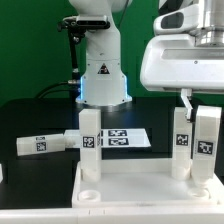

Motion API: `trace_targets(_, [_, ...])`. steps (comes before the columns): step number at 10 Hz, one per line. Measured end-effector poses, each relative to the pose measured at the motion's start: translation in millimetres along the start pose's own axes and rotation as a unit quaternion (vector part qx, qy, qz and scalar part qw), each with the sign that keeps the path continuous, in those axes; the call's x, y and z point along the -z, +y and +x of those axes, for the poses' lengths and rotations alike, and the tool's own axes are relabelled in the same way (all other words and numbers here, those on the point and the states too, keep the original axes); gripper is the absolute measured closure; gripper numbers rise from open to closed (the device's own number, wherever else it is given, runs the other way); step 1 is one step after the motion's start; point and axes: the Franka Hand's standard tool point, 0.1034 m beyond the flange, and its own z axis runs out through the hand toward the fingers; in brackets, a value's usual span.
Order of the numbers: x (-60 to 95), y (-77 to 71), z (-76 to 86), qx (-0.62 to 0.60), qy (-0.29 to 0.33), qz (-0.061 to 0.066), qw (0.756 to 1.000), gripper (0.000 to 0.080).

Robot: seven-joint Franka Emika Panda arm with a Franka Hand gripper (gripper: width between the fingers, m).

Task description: Assemble desk

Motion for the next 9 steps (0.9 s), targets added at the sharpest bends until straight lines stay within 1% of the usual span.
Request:
trace_targets(2, [-3.7, 5.8, 2.7, 0.001, 0.0, -0.005, 1.0, 0.0514])
trace_targets(4, [-5.2, 11.4, 15.9, -0.002, 0.006, -0.006, 1.0, 0.0514])
trace_targets(6, [-10.0, 8.6, 16.1, -0.002, 0.008, -0.009, 1.0, 0.0514])
trace_targets(8, [-10.9, -1.4, 14.4, -0.001, 0.015, -0.005, 1.0, 0.0514])
trace_targets(9, [-10.6, -2.2, 13.9, 0.0, 0.015, -0.004, 1.0, 0.0514])
